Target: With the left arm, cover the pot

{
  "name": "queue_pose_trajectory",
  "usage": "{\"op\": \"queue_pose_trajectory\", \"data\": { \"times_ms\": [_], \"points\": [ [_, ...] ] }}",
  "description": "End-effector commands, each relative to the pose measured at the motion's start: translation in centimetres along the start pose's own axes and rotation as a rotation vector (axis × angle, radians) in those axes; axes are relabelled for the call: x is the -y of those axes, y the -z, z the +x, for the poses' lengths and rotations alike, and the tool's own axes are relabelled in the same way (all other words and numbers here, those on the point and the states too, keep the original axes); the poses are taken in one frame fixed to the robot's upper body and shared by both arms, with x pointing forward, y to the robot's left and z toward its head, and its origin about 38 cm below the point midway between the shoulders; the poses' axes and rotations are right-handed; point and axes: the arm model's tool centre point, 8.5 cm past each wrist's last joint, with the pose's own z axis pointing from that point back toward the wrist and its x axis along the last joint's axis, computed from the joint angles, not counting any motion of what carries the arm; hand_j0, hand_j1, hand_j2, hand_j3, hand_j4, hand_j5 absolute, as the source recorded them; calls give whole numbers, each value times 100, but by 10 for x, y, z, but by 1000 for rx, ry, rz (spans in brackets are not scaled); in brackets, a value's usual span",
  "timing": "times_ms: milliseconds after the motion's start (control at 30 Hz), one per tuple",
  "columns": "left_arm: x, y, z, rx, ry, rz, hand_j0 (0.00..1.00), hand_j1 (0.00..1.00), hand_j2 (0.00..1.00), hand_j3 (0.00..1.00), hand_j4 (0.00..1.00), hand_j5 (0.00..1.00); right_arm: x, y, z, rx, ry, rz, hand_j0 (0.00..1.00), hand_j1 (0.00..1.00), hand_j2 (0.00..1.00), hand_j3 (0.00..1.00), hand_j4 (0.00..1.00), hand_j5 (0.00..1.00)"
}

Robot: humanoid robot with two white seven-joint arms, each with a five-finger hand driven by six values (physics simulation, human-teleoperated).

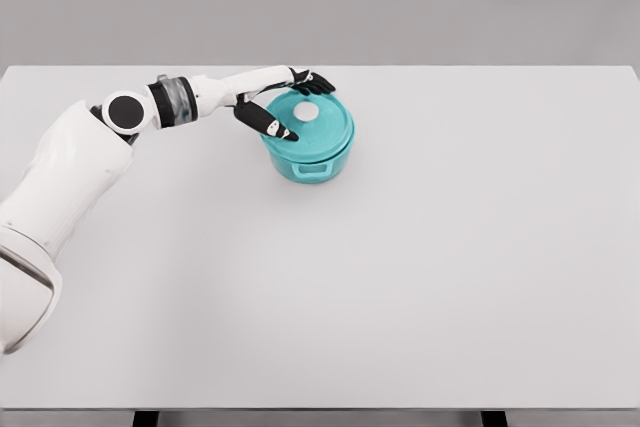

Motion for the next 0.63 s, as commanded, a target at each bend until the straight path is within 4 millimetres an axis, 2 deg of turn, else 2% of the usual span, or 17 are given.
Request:
{"op": "queue_pose_trajectory", "data": {
  "times_ms": [0, 100, 200, 300, 367, 400, 433, 567, 600],
  "points": [
    [-1, -1, 0, 3, -7, 8, 88, 88, 88, 88, 88, 88, 0, 0, 0, 0, 0, 0, 100, 100, 100, 100, 100, 100],
    [-4, -2, 1, 4, -7, 15, 89, 89, 89, 89, 89, 89, 0, 0, 0, 0, -2, 0, 100, 100, 100, 100, 100, 100],
    [-19, -2, 12, 41, 0, 47, 95, 95, 95, 95, 95, 95, 0, 0, 0, 0, -2, 0, 100, 100, 100, 100, 100, 100],
    [-31, -15, 15, 58, 2, 73, 97, 97, 97, 97, 97, 97, 0, 0, 0, 0, 0, 1, 100, 100, 100, 100, 100, 100],
    [-51, -56, 11, 53, 18, 121, 100, 100, 100, 100, 100, 100, 0, 0, 0, 0, -2, 0, 100, 100, 100, 100, 100, 100],
    [-56, -87, 4, 36, 23, 138, 100, 100, 100, 100, 100, 100, 0, 0, 0, 0, 0, 0, 100, 100, 100, 100, 100, 100],
    [-60, -127, -4, 6, 27, 160, 100, 100, 100, 100, 100, 100, 0, 0, 0, 0, 0, 0, 100, 100, 100, 100, 100, 100],
    [-57, -203, -24, -98, 25, 185, 100, 100, 100, 100, 100, 100, 0, 0, 0, 0, -2, 0, 100, 100, 100, 100, 100, 100],
    [-55, -209, -26, -109, 24, 183, 100, 100, 100, 100, 100, 100, 0, 0, 0, 0, 0, 0, 100, 100, 100, 100, 100, 100]
  ]
}}
